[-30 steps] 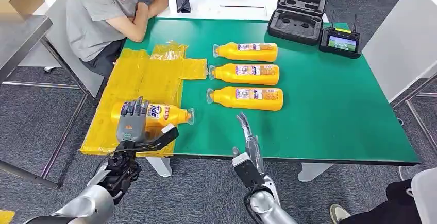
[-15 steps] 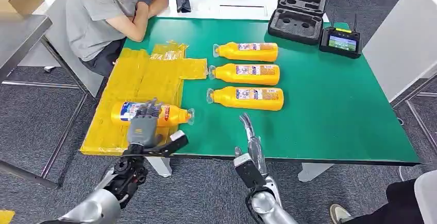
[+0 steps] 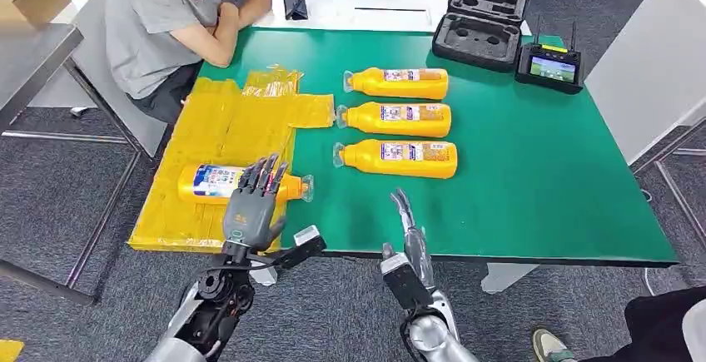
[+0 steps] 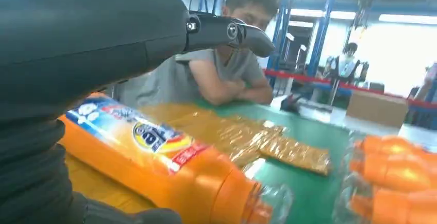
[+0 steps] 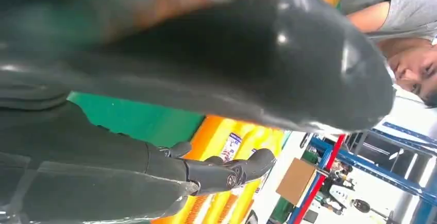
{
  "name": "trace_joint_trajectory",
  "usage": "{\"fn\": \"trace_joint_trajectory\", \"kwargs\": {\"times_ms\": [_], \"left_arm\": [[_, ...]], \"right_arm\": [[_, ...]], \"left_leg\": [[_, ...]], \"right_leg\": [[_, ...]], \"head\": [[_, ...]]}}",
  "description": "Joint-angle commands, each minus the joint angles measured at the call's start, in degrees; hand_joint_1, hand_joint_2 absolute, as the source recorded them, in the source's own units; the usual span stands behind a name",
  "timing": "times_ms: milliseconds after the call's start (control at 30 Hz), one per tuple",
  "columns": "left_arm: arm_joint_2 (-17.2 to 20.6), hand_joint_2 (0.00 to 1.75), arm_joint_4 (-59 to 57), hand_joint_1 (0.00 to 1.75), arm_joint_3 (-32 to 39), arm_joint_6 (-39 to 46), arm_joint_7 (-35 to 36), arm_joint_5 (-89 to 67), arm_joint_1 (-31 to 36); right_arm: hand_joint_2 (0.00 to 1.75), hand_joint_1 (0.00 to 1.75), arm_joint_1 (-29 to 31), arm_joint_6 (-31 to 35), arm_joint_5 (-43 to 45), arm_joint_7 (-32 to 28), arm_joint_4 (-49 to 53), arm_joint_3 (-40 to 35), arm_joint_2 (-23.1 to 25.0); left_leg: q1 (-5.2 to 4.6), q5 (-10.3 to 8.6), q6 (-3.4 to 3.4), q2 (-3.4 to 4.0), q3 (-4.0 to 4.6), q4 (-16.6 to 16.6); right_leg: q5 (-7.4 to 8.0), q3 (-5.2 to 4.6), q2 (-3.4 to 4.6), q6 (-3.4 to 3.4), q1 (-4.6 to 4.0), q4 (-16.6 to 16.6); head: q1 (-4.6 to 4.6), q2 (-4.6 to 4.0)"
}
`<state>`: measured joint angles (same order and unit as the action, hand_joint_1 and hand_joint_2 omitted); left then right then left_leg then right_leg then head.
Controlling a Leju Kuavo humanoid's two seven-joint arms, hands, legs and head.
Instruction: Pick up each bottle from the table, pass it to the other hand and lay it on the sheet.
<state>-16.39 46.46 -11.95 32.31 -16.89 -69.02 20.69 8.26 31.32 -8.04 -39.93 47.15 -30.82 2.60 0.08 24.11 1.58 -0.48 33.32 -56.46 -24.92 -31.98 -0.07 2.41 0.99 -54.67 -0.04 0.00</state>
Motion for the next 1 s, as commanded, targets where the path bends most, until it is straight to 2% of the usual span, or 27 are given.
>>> {"fn": "trace_joint_trajectory", "kwargs": {"times_ms": [33, 133, 467, 500, 633, 700, 1000], "left_arm": [[4.06, 1.75, 5.37, 0.00, -5.80, -1.07, 1.01, 1.99, -3.52], [4.87, 1.75, 5.19, 0.00, -7.05, -3.36, -2.60, 8.13, -4.57], [5.07, 1.75, 4.94, 0.00, -7.30, -3.21, -3.16, 9.60, -4.55], [5.01, 1.75, 5.06, 0.00, -7.22, -3.95, -4.64, 12.92, -4.70], [4.82, 1.75, 6.51, 0.00, -6.81, -11.76, -13.56, 28.75, -5.36], [4.47, 1.75, 7.85, 0.00, -5.94, -15.31, -15.18, 34.45, -6.35], [3.88, 1.75, 6.18, 0.00, -4.51, -21.35, -16.06, 47.15, -6.34]], "right_arm": [[0.00, 0.00, 0.09, 0.39, 0.17, -0.07, 0.57, -0.73, 0.50], [0.00, 0.00, -0.97, 1.27, 1.37, -0.07, 3.40, -0.26, 0.28], [0.00, 0.00, -1.47, 1.92, 1.62, -0.07, 5.05, 0.07, 0.09], [1.75, 0.00, -2.16, 3.06, 2.15, -0.07, 7.25, 0.80, -0.04], [1.75, 0.00, -4.63, 2.89, 4.29, -0.07, 15.17, 5.80, -0.26], [1.75, 0.00, -5.39, 1.84, 4.18, -0.07, 17.66, 6.68, -0.39], [1.75, 0.00, -7.97, 1.94, 3.60, -0.07, 26.31, 9.43, -0.35]], "left_leg": [[0.02, 0.08, -0.07, 0.13, -0.15, 0.02], [0.05, 0.16, -0.11, 0.20, -0.20, -0.06], [0.03, 0.04, -0.06, 0.08, -0.04, -0.01], [0.05, 0.09, -0.09, 0.10, -0.11, -0.04], [0.01, 0.08, -0.06, 0.04, -0.04, -0.05], [0.00, 0.08, -0.06, 0.07, -0.04, -0.05], [0.06, 0.14, -0.11, 0.05, -0.10, -0.13]], "right_leg": [[-0.04, 0.11, 0.11, -0.10, -0.02, 0.02], [-0.09, 0.16, 0.17, -0.15, -0.05, -0.04], [-0.01, 0.03, 0.06, -0.09, -0.03, 0.01], [-0.05, 0.10, 0.06, -0.12, -0.05, -0.01], [-0.07, 0.04, 0.01, -0.09, -0.01, -0.04], [-0.07, 0.02, 0.04, -0.09, 0.01, -0.05], [-0.11, 0.11, 0.01, -0.16, -0.06, -0.09]], "head": [[0.00, 0.00], [0.00, 0.00], [0.00, -0.02], [0.00, 0.00], [0.00, 0.00], [-0.02, 0.00], [0.00, 0.00]]}}
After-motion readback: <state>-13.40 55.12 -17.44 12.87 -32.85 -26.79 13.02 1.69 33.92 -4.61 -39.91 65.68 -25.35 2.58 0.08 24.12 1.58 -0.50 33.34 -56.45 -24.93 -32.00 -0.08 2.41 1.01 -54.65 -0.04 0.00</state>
